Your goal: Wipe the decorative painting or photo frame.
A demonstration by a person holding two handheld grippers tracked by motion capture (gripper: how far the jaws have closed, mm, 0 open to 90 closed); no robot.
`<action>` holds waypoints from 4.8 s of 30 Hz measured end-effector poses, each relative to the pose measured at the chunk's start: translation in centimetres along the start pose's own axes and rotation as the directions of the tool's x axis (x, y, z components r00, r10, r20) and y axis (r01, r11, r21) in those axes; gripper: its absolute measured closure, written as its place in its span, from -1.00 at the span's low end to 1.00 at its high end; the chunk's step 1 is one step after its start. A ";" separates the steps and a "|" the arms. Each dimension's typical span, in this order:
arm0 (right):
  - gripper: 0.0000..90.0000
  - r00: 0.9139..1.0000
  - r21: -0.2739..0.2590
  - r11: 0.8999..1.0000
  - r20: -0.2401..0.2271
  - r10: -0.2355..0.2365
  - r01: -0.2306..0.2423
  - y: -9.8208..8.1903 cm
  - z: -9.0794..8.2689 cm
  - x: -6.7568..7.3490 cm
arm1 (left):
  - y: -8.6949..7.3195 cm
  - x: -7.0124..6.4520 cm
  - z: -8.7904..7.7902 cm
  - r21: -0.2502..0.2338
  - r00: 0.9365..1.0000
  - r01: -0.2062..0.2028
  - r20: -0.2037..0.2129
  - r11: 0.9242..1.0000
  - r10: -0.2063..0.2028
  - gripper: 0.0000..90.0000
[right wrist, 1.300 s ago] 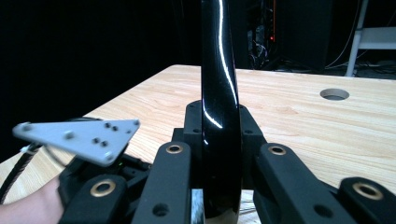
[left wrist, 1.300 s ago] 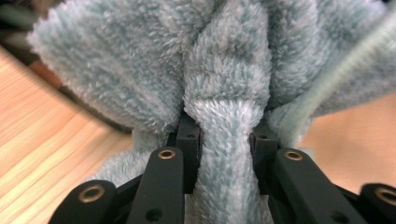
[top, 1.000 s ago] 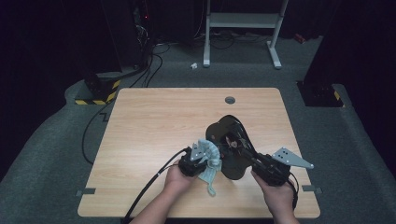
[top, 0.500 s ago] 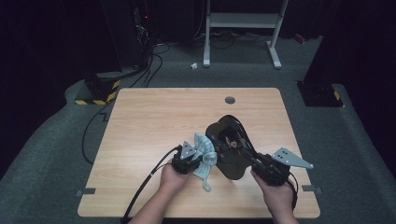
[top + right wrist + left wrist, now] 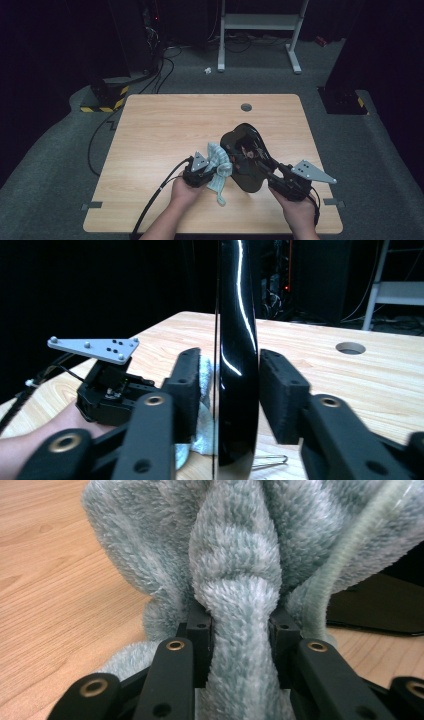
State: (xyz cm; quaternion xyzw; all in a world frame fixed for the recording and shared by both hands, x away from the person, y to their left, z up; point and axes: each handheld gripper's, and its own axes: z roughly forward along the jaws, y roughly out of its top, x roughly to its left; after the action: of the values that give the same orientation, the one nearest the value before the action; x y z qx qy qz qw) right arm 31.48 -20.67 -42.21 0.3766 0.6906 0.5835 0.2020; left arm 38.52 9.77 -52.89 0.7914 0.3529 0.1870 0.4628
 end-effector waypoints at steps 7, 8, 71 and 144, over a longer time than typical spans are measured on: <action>-0.03 0.999 0.021 0.999 0.017 -0.030 0.030 -0.7 -0.2 -0.1 | 0.0 0.0 0.0 0.003 1.000 0.002 0.003 1.000 -0.002 0.56; -0.03 0.999 0.021 0.999 0.017 -0.030 0.030 -0.7 -0.2 -0.1 | 0.0 0.0 0.0 0.003 1.000 0.002 0.003 1.000 -0.002 0.56; 0.31 0.998 0.010 1.000 0.053 -0.023 0.023 -4.1 2.3 0.6 | 4.3 1.1 -6.7 -0.204 0.997 0.062 0.049 0.977 -0.053 0.60; 0.72 0.993 0.047 0.996 -0.093 -0.071 0.075 -5.0 5.0 4.5 | 16.9 0.1 -11.6 -0.453 0.996 0.014 0.084 0.892 0.027 0.60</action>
State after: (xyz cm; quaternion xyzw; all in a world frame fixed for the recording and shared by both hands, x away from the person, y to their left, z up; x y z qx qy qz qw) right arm 30.80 -14.16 -47.42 0.3289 0.7271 0.5746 0.1817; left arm 37.84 11.38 -32.46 0.6705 0.2763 0.2305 0.6488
